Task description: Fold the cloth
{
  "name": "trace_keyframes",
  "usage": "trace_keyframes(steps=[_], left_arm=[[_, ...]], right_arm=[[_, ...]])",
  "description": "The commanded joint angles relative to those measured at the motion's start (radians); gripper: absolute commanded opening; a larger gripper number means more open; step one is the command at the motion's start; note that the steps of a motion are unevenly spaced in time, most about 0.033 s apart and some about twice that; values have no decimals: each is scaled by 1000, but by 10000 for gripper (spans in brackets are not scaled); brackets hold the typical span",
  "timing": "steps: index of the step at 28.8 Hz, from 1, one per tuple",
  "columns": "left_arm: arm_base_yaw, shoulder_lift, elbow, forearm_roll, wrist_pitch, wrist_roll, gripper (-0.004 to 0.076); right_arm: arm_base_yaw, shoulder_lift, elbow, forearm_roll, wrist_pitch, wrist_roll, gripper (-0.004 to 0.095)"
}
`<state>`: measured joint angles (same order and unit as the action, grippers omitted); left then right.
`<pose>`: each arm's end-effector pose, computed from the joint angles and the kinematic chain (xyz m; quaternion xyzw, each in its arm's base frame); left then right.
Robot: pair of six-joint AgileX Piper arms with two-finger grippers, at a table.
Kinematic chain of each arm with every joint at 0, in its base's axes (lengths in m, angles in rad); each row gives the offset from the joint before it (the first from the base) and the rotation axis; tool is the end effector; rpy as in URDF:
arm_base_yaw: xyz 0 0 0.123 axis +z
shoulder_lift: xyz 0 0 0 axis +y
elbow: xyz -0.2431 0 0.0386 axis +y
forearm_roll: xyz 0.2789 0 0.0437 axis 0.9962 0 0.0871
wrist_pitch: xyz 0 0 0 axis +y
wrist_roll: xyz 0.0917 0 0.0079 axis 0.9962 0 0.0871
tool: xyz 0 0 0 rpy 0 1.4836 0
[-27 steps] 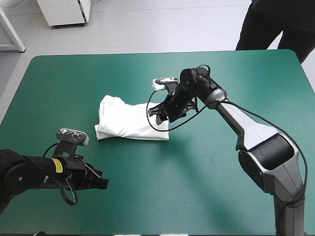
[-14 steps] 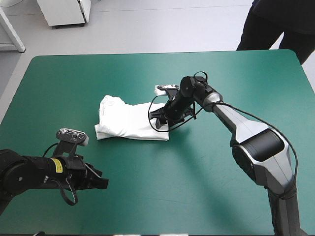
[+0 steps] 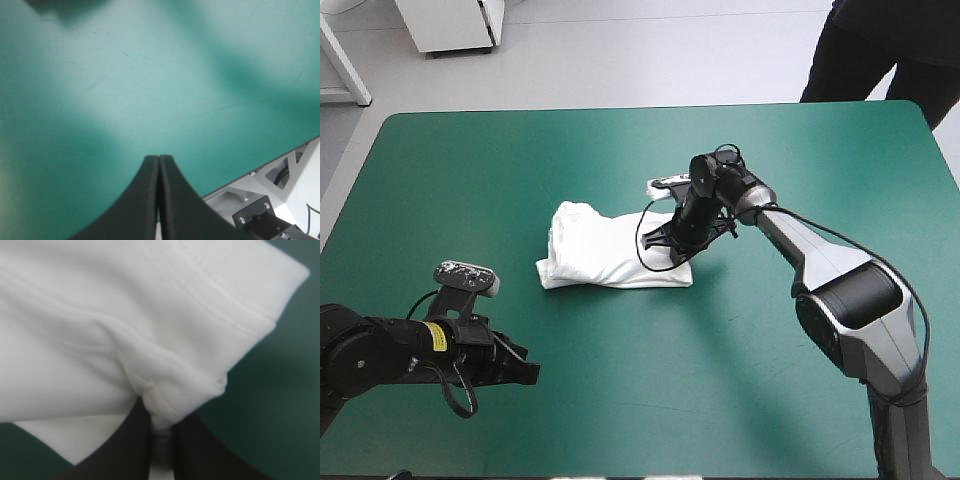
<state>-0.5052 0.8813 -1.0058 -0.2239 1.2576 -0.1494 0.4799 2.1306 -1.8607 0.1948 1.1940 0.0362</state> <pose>0.1586 -0.1100 0.3355 0.1643 0.9456 -0.1885 0.2083 0.4006 0.2272 0.1875 -0.1918 0.9722 0.1150 0.0694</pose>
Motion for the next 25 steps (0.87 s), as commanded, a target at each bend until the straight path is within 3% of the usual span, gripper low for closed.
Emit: trace_keyframes(steps=[1, 4, 13, 25], left_arm=[[0, -8, -26, -22, 19, -2, -22], [0, -8, -26, -22, 19, -2, -22], [0, -8, -26, -22, 25, 1, -22], [0, -8, -26, -22, 27, 5, -22]], right_arm=[[-58, -101, -16, -127, 55, 3, -17], [-130, -150, 16, -195, 57, 1, -17], [-401, -272, 220, -195, 55, -70, -17], [-760, -290, 231, -195, 27, -134, -16]])
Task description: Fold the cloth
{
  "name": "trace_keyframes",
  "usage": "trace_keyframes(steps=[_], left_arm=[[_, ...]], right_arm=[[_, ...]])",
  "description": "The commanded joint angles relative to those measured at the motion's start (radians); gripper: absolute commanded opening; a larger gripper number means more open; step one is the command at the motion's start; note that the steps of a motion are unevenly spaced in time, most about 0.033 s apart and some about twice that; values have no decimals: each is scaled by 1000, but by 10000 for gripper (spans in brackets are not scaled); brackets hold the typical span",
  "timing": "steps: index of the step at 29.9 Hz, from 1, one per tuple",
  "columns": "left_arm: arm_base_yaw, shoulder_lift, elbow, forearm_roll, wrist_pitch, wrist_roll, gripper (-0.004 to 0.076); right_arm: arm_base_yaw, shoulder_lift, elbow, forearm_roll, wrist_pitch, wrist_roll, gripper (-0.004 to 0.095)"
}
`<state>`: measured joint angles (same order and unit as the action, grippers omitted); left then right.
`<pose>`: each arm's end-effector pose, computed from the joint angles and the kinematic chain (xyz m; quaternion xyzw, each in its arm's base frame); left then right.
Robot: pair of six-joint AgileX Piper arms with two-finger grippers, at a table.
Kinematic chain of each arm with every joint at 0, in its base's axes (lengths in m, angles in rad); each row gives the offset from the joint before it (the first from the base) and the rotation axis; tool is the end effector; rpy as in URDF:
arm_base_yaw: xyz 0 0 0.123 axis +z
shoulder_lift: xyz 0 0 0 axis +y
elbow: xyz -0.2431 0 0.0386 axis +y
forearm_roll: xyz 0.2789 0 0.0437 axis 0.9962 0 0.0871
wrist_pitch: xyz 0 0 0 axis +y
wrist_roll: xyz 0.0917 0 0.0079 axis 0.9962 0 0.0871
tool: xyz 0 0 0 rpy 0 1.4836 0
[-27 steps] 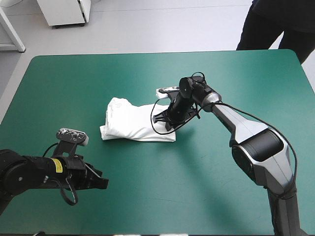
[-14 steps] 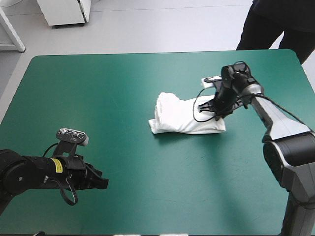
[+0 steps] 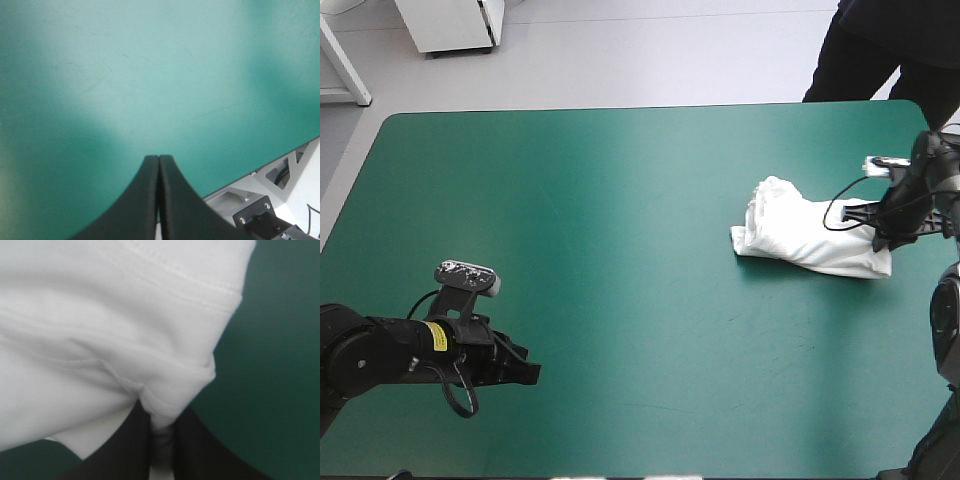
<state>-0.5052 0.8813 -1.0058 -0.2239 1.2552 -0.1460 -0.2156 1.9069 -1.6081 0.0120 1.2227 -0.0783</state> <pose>0.1588 -0.1100 0.3357 0.1657 0.9450 -0.1885 0.2097 0.3992 -0.0864 0.2082 0.0701 0.9952 -0.0043 0.0683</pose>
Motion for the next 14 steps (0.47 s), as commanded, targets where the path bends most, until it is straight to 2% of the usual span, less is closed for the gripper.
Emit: trace_keyframes(steps=[1, 8, 14], left_arm=[[0, -8, -26, -22, 30, 1, -22], [0, -8, -26, -19, 30, 1, -22], [0, -8, -26, -19, 28, 1, -22]], right_arm=[[-81, -67, -22, -23, -7, -25, -16], [-189, -67, -22, -131, -66, -22, -17], [-235, -64, -22, -127, -72, -17, -17]])
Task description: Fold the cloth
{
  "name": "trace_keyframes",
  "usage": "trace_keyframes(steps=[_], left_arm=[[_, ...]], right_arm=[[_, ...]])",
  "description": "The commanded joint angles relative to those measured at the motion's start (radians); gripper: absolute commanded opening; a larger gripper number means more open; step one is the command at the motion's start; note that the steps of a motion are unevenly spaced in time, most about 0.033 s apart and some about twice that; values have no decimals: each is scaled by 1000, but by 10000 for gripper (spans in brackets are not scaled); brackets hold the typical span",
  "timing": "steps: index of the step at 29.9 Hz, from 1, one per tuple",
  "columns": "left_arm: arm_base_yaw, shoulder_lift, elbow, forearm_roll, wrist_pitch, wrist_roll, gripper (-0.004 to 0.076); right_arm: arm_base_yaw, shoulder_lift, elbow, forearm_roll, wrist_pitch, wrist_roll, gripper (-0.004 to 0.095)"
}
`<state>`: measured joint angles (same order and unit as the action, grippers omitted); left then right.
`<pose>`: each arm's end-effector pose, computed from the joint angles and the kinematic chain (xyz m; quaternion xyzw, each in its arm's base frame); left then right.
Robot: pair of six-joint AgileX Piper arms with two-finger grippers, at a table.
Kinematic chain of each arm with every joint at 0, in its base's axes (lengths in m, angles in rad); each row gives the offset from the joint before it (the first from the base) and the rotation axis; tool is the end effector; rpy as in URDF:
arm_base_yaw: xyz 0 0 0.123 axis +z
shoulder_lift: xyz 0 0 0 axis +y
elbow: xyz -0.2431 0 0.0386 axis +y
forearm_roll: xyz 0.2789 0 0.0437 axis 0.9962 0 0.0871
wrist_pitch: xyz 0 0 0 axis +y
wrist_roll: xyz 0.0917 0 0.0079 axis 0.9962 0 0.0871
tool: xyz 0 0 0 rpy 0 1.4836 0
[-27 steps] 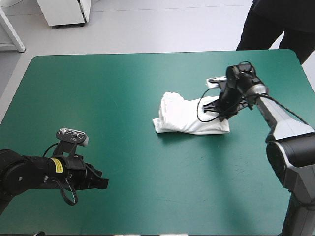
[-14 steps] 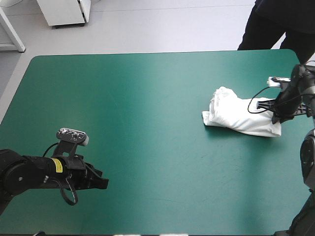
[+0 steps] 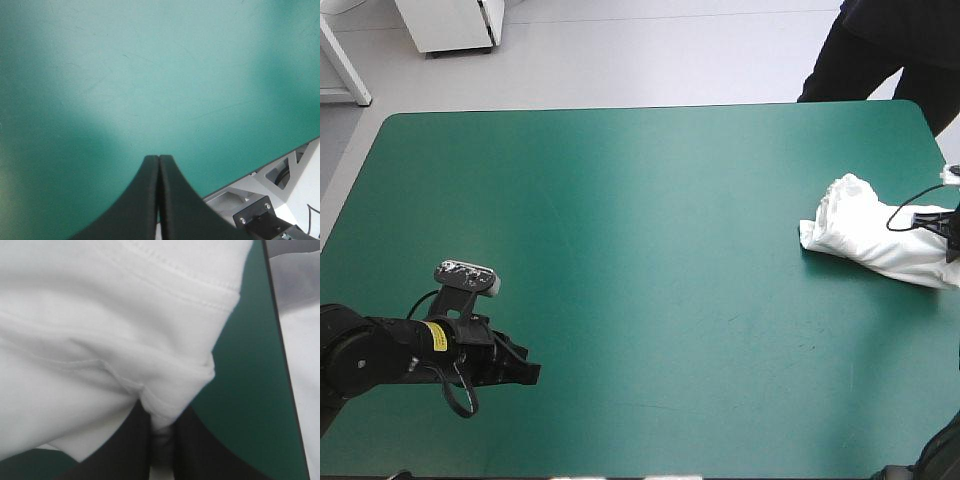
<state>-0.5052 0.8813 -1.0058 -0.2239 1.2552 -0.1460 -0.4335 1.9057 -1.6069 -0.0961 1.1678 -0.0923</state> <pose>0.1588 -0.1100 0.3357 0.1657 0.9450 -0.1885 0.2097 0.3716 -0.1810 0.2096 0.1545 0.9823 -0.0690 0.0803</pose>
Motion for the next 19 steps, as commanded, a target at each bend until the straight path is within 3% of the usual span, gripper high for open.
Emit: trace_keyframes(steps=[1, 4, 10, 14, 19], left_arm=[[0, -8, -26, -19, 28, 1, -22], [0, -8, -26, -23, 28, 1, -22], [0, -8, -26, -28, 30, 1, -22], [0, -8, -26, -30, 30, 1, -22], [0, -8, -26, -21, 30, 1, -22]], right_arm=[[-18, -63, -23, -24, -18, 0, -16], [-18, -63, -23, -19, -5, 0, 65], [-18, -71, -23, -1, 17, 25, 473], [-21, -106, -23, -18, 5, 56, 485], [-84, -184, -23, 46, 3, 58, 395]])
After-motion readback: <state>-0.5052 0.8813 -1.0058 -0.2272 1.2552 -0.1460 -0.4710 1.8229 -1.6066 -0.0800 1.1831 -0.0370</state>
